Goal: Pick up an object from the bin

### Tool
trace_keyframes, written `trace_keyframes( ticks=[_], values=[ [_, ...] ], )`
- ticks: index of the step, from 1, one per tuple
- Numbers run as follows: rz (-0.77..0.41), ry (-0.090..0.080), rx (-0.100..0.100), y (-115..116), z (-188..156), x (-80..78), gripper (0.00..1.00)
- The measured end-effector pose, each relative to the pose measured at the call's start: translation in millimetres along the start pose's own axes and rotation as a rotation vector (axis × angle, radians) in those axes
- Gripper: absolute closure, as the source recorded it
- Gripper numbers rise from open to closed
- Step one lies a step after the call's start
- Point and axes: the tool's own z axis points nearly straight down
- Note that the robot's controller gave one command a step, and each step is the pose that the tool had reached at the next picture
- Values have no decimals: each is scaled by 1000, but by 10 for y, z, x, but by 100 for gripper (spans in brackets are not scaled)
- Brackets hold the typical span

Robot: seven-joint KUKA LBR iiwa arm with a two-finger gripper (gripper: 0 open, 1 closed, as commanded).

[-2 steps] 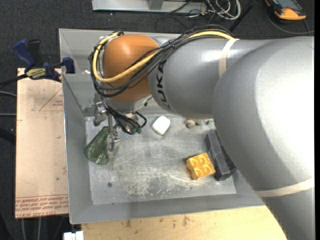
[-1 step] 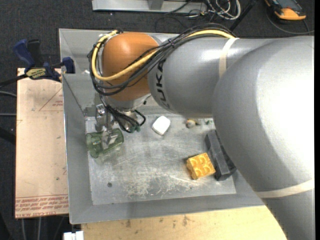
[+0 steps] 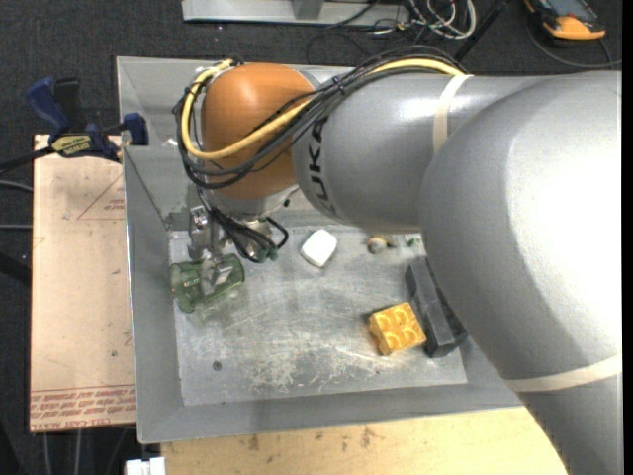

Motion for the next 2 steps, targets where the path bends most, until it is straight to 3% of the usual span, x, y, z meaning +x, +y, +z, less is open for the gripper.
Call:
trace_keyframes(
  ticks=[1, 2],
  values=[
    [85, 12, 0, -41, -311, 2, 100],
    [253, 11, 1, -126, -1281, -123, 0]
  ],
)
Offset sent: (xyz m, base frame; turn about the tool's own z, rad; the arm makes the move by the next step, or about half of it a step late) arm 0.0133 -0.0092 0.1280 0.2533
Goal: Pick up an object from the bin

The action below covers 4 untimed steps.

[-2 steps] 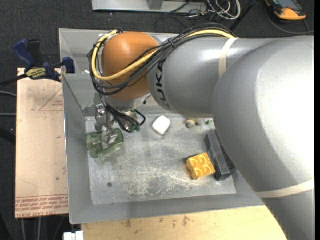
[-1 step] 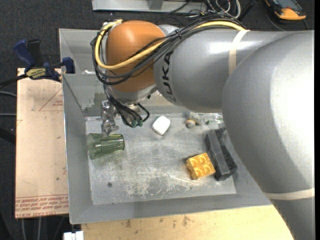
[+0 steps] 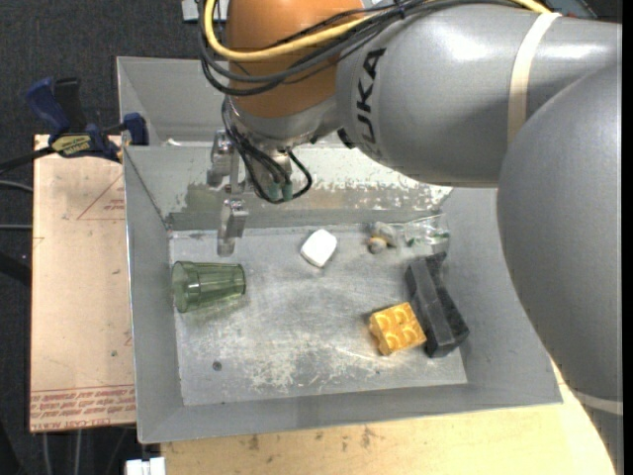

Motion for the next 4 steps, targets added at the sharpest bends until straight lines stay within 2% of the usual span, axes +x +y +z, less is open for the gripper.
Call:
trace_keyframes(
  ticks=[1, 2, 3, 4],
  values=[
    [0, 0, 0, 0, 0, 0, 0],
    [24, -4, -1, -21, 492, 104, 0],
    [90, 1, 0, 86, 1197, 430, 0],
    [-118, -6, -1, 48, 1813, 306, 100]
  ],
)
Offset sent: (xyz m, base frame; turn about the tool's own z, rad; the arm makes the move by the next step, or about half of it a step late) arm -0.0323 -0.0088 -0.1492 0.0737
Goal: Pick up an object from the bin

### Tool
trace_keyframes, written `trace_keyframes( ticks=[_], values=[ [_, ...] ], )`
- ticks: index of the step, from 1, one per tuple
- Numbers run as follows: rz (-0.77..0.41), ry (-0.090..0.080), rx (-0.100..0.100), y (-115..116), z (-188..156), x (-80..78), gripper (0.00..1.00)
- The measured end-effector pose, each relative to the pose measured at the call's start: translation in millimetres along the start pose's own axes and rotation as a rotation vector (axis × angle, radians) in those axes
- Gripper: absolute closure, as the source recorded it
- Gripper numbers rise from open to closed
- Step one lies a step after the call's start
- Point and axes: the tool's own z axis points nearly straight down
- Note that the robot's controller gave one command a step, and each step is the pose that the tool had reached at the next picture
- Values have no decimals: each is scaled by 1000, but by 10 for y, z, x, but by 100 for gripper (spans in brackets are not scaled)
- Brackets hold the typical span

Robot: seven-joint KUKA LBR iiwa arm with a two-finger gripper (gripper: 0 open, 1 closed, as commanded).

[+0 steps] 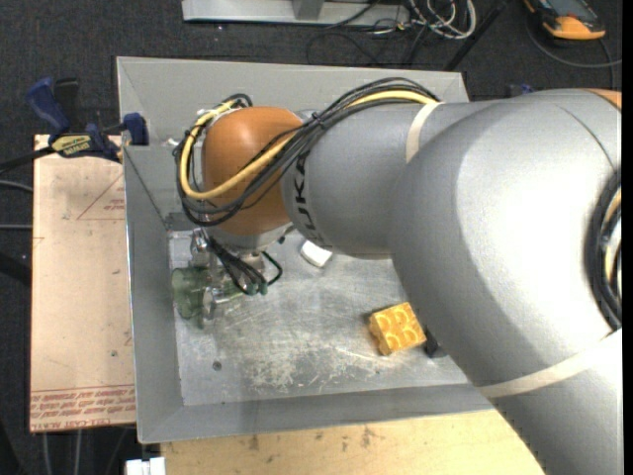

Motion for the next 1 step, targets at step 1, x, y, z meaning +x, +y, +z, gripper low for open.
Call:
trace_keyframes(
  ticks=[1],
  values=[
    [1, -1, 0, -1, 0, -2, 100]
  ],
)
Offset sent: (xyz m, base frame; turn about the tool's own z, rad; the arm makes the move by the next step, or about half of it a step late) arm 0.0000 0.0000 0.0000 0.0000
